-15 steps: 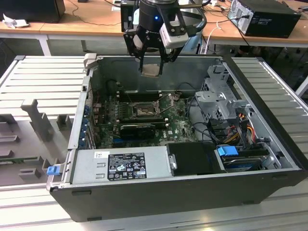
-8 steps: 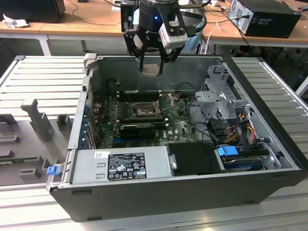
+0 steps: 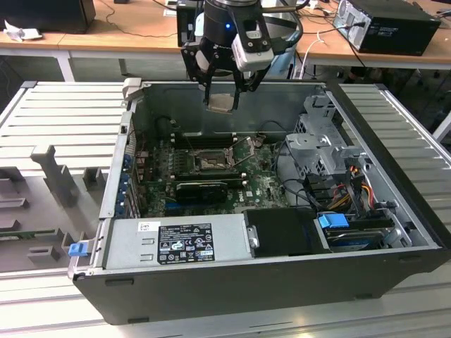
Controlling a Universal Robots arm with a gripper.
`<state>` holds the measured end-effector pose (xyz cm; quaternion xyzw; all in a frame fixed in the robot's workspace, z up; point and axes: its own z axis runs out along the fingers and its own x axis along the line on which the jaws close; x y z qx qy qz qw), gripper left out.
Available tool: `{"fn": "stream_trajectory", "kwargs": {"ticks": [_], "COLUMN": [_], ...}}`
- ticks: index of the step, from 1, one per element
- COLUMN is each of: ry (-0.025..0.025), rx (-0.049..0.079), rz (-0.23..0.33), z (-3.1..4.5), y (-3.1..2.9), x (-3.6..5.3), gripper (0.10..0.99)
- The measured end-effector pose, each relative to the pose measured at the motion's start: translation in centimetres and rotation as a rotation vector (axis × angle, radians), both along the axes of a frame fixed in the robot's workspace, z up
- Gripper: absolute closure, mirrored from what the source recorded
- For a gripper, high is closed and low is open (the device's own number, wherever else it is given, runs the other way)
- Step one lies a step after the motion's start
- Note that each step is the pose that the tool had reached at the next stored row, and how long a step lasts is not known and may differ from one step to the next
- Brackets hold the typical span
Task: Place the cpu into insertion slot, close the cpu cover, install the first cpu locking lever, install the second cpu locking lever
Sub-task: 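Place the cpu into insertion slot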
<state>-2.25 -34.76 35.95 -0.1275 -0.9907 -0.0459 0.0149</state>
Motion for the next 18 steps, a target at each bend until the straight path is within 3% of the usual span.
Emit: {"fn": "stream_trajectory", "kwargs": {"ticks": [18], "ry": [0.0000], "rx": [0.000], "rz": [-0.054], "z": [0.00], "y": [0.00], "x": [0.00], "gripper": [0.557]}}
